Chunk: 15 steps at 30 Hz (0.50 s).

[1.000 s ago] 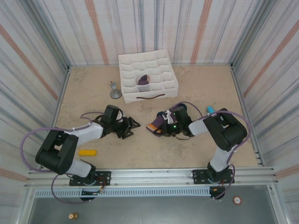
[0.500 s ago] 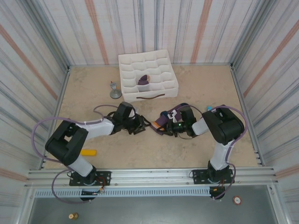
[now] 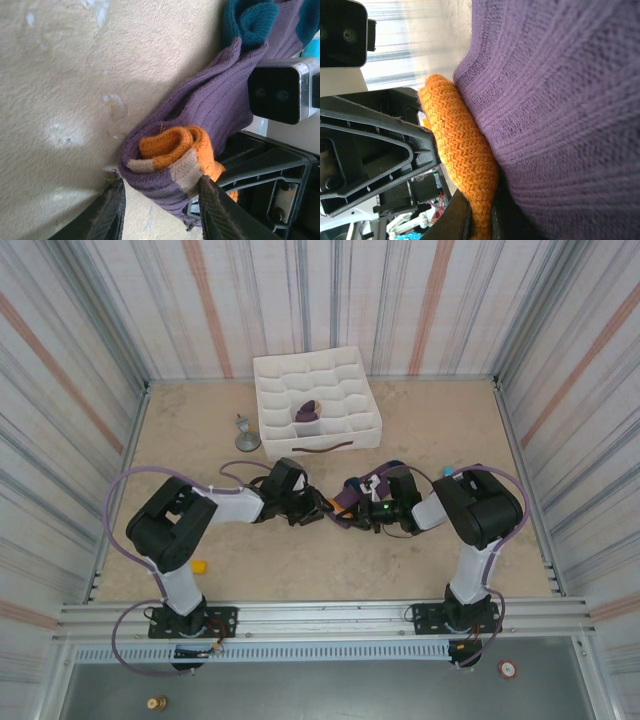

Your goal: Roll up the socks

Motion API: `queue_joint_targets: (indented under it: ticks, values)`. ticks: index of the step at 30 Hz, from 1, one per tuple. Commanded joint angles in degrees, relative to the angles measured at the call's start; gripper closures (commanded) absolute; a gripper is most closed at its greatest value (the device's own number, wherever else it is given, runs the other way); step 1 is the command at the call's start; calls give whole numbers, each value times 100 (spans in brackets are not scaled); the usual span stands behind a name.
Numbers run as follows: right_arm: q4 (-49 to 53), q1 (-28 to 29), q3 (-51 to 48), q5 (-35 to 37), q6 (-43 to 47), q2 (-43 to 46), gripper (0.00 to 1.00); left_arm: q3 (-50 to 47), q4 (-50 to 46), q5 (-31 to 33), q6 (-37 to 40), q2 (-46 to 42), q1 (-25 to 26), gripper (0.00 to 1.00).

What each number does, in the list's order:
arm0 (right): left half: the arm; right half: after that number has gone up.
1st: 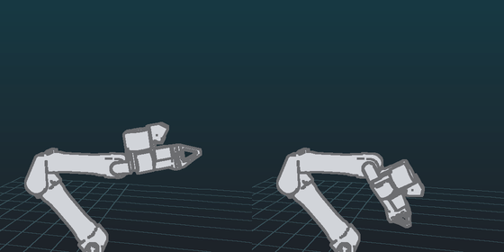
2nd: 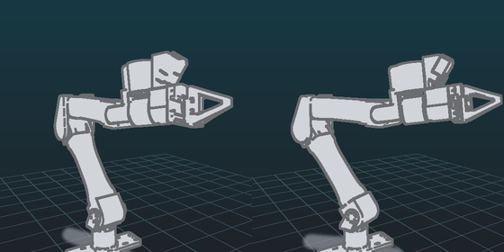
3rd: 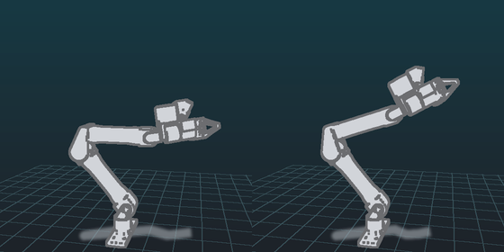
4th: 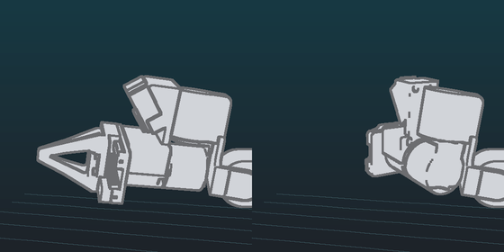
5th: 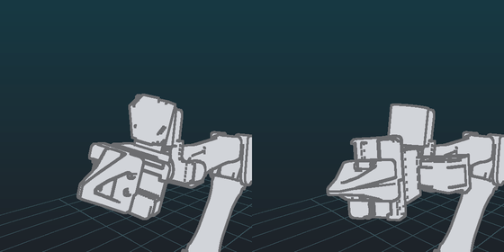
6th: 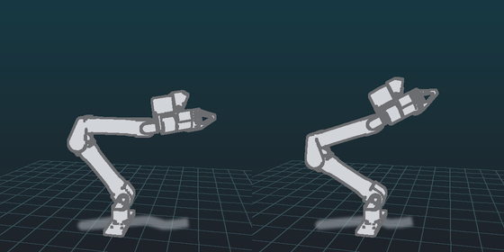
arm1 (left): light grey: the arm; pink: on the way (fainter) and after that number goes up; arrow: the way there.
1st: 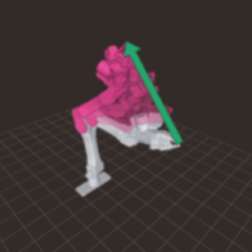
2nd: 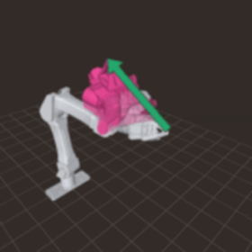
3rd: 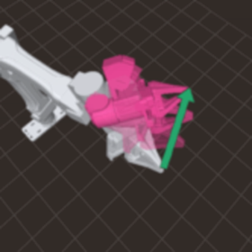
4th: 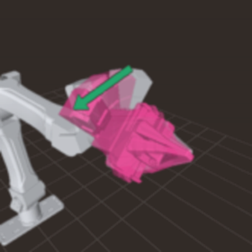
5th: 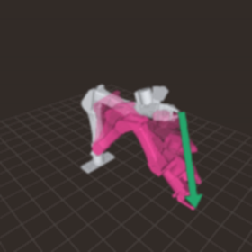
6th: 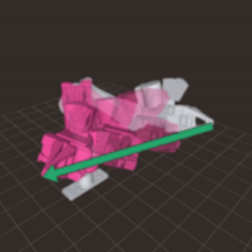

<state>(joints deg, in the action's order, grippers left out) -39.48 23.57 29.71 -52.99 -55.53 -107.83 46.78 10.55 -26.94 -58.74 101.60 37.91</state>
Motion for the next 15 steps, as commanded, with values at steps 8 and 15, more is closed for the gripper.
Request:
queue_joint_targets:
  ticks: [8,15]
  values:
    - [1268,-192,-590,808,-380,-845,100,119,-158,377,-68,445,32,65]
    - [1277,-191,-596,821,-371,-792,100,354,-403,527,-52,588,23,82]
